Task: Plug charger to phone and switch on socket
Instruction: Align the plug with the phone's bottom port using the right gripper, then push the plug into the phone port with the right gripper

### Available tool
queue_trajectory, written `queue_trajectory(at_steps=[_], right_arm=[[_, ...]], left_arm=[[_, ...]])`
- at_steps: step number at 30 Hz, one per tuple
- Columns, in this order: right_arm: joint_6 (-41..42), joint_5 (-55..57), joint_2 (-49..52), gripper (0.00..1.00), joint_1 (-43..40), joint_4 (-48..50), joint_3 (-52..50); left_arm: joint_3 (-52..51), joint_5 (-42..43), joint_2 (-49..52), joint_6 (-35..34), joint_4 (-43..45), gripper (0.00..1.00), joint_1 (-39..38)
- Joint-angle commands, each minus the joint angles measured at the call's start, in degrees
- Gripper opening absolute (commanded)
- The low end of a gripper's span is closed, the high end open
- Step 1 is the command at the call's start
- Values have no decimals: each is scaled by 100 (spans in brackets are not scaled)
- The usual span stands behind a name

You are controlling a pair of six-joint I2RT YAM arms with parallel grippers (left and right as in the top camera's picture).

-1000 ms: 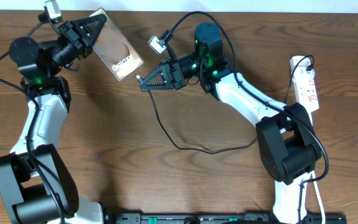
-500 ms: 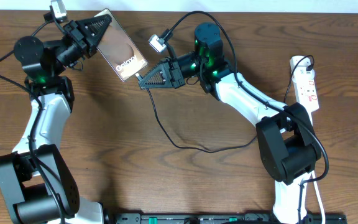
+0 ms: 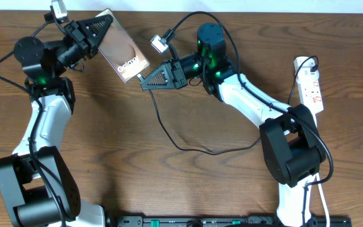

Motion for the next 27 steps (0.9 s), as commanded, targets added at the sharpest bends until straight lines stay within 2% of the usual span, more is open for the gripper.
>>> queue_trajectory(at_steps=[1, 27], right_arm=[[98, 157, 61, 1, 39, 2, 66], [363, 442, 61, 1, 42, 2, 66]], left_arm=[[101, 227, -109, -72, 76, 7, 2], [101, 400, -109, -70, 74, 7, -28]])
